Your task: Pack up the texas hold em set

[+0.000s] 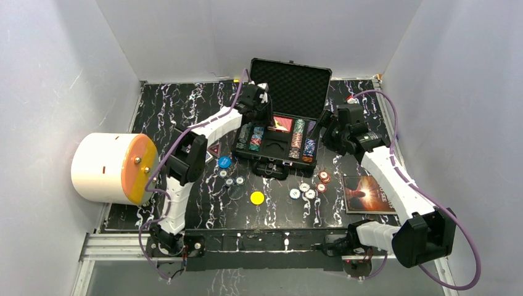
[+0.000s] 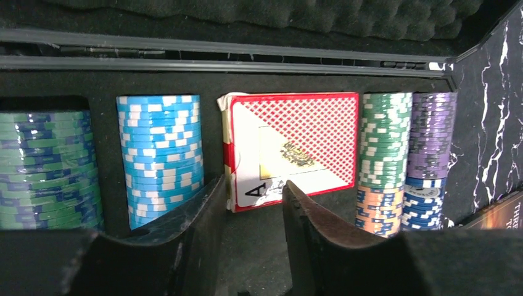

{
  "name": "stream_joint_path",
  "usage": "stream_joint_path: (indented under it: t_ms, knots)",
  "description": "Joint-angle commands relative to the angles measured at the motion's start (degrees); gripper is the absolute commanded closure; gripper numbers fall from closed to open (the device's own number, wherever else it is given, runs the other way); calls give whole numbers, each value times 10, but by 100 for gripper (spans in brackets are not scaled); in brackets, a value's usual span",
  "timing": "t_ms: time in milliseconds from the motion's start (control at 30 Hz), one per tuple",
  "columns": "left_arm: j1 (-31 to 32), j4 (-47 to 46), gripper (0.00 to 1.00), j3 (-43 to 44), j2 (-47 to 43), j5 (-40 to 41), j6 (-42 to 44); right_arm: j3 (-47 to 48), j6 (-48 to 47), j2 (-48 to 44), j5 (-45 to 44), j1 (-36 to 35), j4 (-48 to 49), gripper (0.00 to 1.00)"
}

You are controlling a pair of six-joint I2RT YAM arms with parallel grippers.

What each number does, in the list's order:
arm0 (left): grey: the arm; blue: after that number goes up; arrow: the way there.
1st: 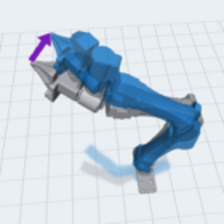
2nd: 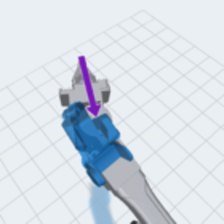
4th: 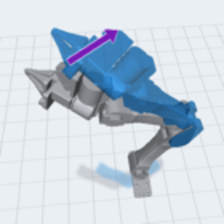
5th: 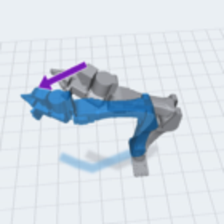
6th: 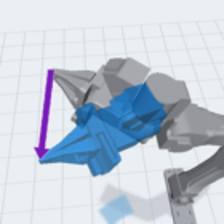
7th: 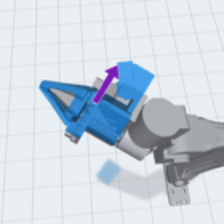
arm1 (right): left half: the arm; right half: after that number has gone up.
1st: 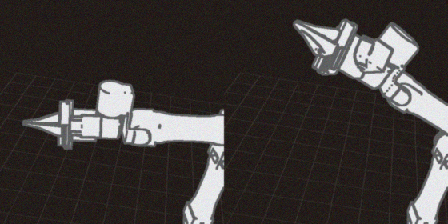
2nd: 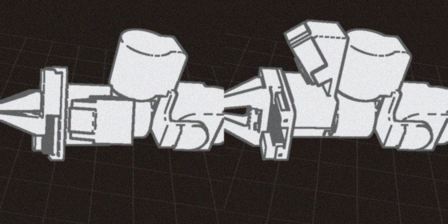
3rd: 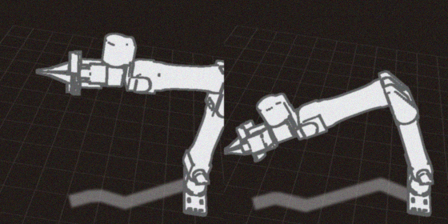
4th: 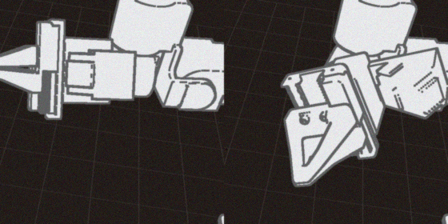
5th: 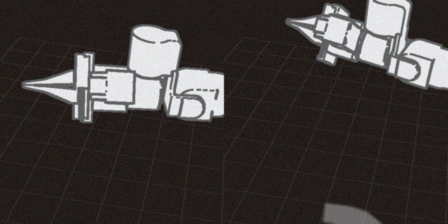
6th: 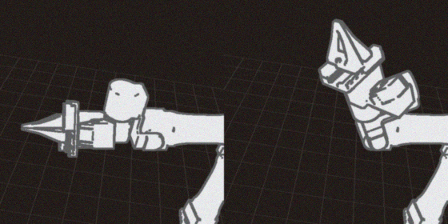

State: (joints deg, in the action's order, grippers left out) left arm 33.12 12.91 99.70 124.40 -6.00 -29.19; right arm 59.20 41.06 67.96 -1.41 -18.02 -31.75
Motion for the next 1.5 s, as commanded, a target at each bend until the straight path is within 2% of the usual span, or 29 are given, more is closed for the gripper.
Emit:
stream_joint_path:
  t_ms: [0,100,233,400,500,667,867,1000,1167,1333,1467]
  knots:
    - [4,79,59,91,-1,3,24,38,-34,4,-8,2,11,6]
    - [-9,107,51,132,-10,5,25,54,-66,11,2,2,7,6]
    - [-38,112,39,132,-56,-11,12,77,-107,29,17,2,-1,6]
    - [-82,109,31,80,-152,-16,0,82,-122,46,79,-2,32,7]
    - [-105,113,26,23,-226,0,-9,97,-127,73,101,-39,53,8]
    - [-119,132,21,-29,-335,40,0,148,-132,145,30,-179,82,7]
    - [-123,163,15,-10,-434,157,15,253,-150,269,-20,-289,98,4]
    - [-123,159,11,-1,-489,198,21,343,-184,371,-63,-350,93,2]
    - [-123,155,7,-5,-512,234,40,462,-200,492,-81,-404,53,2]
    - [-123,157,5,4,-508,234,41,569,-236,600,-147,-462,24,2]
    - [-123,160,4,0,-518,233,41,637,-220,665,-166,-475,-2,2]
